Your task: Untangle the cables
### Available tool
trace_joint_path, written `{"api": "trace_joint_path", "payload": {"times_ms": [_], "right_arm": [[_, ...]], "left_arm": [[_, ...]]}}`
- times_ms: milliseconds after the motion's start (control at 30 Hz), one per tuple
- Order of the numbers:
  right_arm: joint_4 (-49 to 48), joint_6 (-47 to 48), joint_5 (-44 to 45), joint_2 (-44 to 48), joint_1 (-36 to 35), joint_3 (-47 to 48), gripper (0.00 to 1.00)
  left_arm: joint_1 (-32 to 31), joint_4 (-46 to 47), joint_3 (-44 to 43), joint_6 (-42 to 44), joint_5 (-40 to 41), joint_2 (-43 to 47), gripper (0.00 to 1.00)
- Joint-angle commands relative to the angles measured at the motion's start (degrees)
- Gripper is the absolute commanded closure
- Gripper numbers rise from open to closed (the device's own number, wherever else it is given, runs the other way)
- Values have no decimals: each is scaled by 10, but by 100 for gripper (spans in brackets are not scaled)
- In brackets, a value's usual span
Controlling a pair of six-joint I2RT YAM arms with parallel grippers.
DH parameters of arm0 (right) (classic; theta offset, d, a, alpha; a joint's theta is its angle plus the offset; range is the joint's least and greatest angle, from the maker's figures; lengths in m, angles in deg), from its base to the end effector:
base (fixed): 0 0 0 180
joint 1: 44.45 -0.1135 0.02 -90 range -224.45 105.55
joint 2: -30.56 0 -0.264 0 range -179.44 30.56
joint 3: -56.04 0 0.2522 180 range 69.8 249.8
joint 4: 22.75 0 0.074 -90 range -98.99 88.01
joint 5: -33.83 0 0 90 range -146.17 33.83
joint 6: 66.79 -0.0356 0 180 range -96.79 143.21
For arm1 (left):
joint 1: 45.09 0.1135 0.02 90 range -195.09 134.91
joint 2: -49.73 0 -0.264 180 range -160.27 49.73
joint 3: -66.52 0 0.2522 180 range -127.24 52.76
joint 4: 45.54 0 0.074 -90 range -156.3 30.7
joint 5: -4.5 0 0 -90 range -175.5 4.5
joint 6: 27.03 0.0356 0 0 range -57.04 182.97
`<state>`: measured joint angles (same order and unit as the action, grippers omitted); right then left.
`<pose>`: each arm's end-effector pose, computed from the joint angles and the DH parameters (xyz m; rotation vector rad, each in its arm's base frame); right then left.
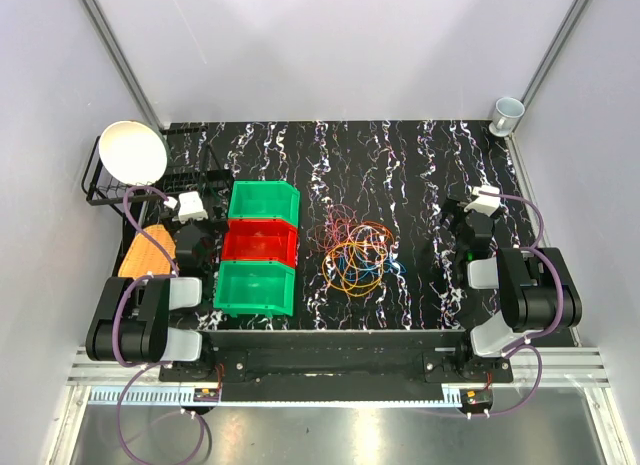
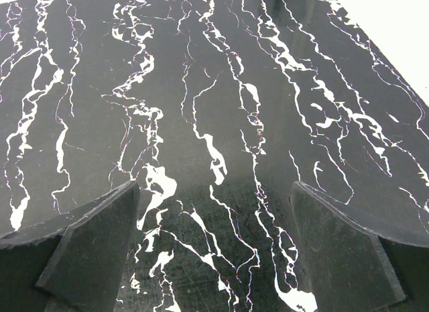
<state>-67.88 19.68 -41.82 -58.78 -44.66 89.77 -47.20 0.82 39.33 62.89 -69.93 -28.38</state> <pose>0.2661 -0.0078 0.1496 0.2328 1.7355 -0.1718 0.2327 0.0010 0.1675 -0.1777 1.6415 0.1950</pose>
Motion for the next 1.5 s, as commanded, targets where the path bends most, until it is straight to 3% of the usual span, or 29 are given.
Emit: {"api": "trace_joint_path", "payload": {"times_ms": [0,633,833,1000,1133,1467], "right_arm": [[-36,-3,13,0,-1,6,0],[-47,-2,20,18,-1,-7,0],[261,-36,36,201,-5,101,0],[465,-254,-30,313,-4,173,0],[481,-274,-141,317,-2,197,0],[576,-310,-196,269,-3,247,5]], "left_arm": [[-5,37,3,-12,-41,-4,1],[-5,37,3,-12,-41,-4,1],[-5,37,3,-12,-41,-4,1],[-4,37,3,-12,-42,-4,1],[-5,37,3,-12,-41,-4,1],[-5,54,14,-6,-48,3,1]]}}
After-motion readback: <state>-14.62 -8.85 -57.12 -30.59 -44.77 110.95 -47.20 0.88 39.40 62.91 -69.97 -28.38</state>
